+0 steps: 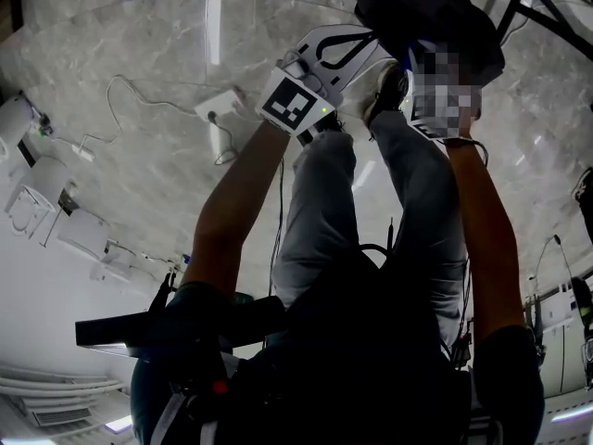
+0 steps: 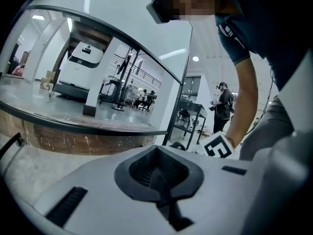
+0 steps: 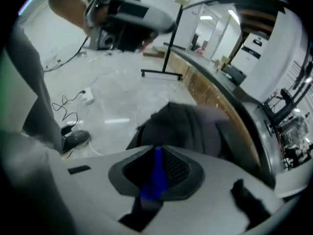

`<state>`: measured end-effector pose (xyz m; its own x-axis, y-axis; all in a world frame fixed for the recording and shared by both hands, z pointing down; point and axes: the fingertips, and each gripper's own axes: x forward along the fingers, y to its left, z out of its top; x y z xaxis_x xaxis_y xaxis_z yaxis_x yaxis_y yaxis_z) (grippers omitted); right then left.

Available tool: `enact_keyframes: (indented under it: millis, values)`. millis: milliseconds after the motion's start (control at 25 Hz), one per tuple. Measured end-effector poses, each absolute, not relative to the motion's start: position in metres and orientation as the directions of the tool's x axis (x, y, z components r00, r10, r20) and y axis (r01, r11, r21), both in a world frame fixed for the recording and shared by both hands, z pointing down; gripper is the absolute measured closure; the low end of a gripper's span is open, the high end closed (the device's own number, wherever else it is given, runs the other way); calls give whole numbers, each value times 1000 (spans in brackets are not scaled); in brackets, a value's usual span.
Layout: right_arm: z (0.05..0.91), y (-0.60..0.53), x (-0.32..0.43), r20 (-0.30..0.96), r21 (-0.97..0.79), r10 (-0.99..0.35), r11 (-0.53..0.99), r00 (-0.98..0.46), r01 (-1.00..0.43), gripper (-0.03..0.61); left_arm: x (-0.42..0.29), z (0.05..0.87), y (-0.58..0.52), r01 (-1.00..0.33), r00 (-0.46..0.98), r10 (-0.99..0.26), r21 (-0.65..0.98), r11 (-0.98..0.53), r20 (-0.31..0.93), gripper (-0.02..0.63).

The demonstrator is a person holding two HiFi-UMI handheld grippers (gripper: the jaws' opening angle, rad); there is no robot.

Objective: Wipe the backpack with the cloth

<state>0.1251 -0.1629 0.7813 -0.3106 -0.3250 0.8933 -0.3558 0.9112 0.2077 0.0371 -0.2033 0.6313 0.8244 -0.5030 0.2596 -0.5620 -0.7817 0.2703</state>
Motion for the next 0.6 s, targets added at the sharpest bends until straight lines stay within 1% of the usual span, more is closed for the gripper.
enact_keyframes:
  millis: [80,160,240,280,360,440,520,600]
  values:
    - [790,-138,175,927,192,-295,905,-234,-380,530,34,620,-207,-566,823,-513,261,-782,244,621]
    - [780,-124,217,938,202,-298,885,-177,-419,531,33,610,-211,-563,825,-519,247,-789,225,621]
    - [759,-126,238,930,225,-333,851,-157,-474,532,33,604,-214,-558,828,-518,234,-796,214,621]
    - [745,-133,237,916,240,-365,831,-168,-501,534,33,603,-215,-557,829,-518,232,-797,212,621]
    - [718,-158,210,864,266,-443,804,-237,-533,535,33,601,-217,-558,829,-518,236,-796,210,621]
    - [703,-185,160,804,279,-490,812,-338,-513,537,34,600,-218,-555,831,-517,232,-799,206,621]
    - [708,-206,105,767,283,-484,845,-421,-455,537,35,598,-217,-548,835,-511,223,-806,206,621]
    - [732,-213,66,771,268,-439,881,-461,-390,537,34,598,-217,-549,834,-511,226,-805,208,621]
